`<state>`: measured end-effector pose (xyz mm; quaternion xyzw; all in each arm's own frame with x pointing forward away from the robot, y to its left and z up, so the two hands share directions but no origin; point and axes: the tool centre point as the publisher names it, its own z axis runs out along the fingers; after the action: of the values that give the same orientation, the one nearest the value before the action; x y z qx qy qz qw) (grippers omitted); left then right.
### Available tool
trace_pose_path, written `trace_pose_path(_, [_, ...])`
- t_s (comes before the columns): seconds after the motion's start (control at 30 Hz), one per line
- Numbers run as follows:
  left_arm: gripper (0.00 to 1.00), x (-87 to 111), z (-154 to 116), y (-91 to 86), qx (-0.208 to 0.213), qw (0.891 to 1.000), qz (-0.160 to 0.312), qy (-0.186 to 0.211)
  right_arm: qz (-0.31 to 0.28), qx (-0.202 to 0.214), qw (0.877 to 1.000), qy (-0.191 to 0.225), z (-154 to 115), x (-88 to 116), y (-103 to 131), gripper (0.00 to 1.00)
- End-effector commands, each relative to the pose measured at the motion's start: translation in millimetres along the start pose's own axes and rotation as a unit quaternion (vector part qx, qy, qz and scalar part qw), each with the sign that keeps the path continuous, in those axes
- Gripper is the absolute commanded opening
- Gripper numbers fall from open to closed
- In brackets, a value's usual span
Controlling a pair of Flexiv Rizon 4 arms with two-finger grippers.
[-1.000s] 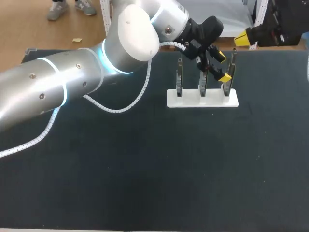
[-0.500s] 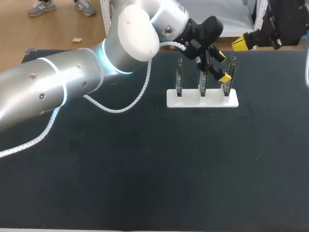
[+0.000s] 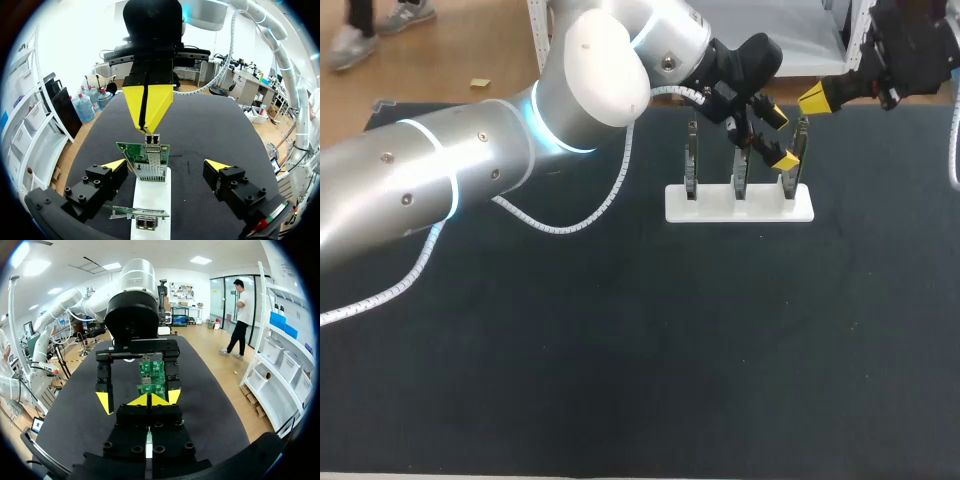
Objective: Pick up the optical module with the left hand, and insert it into the network port with the right hand.
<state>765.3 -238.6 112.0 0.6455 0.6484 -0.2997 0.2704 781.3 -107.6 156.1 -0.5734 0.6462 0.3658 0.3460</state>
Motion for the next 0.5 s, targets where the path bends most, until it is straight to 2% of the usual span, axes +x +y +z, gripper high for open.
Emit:
trace_pose_path(0.03, [1.0, -1.1, 0.0, 1.7, 0.002, 1.0, -0.001, 0.003, 0.002, -0.002, 1.0, 0.001, 1.2, 1.8, -1.5, 0.0])
trace_pose_path(0.5, [1.0, -1.1, 0.0, 1.7, 0.002, 1.0, -0.001, 0.003, 0.014, -0.006, 1.0, 0.007, 4.1, 9.8, 1.5, 0.0])
